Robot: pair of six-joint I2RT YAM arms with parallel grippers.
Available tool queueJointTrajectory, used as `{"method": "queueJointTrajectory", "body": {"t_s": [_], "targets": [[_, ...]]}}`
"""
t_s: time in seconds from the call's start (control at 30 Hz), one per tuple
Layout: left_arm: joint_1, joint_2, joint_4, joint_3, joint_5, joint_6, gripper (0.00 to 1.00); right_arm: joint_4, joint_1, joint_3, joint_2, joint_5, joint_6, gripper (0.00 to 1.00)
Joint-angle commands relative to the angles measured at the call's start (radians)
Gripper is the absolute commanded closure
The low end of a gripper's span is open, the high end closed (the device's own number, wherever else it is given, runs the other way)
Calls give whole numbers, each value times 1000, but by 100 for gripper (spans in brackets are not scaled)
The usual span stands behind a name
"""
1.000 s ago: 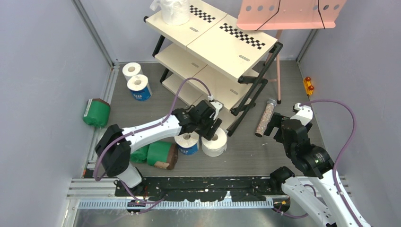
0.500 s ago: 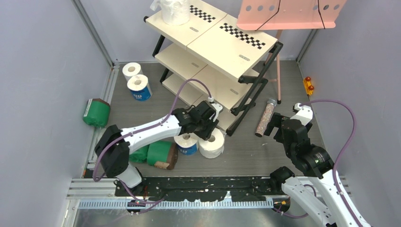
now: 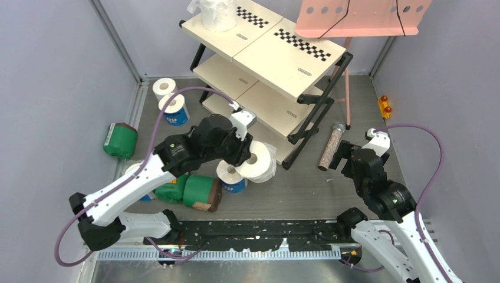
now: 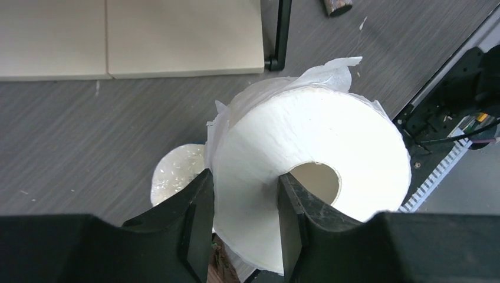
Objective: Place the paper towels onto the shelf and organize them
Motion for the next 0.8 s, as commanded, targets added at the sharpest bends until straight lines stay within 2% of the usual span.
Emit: {"method": "queueJointTrajectory", "body": {"t_s": [0.0, 0.23, 0.47, 0.63, 0.77], "targets": [[0, -95, -35, 111, -60, 63, 85, 36, 5, -2, -8, 21, 12, 0], [31, -127, -110, 299, -197, 137, 87, 34, 5, -4, -19, 25, 15, 0], [50, -33, -135, 567, -314, 222, 86, 34, 5, -5, -22, 27, 16, 1], [51, 65, -81, 761, -397, 330, 85, 33, 5, -4, -24, 28, 18, 0], [51, 130, 38, 837, -441, 425, 85, 33, 5, -5, -27, 28, 20, 1]]}}
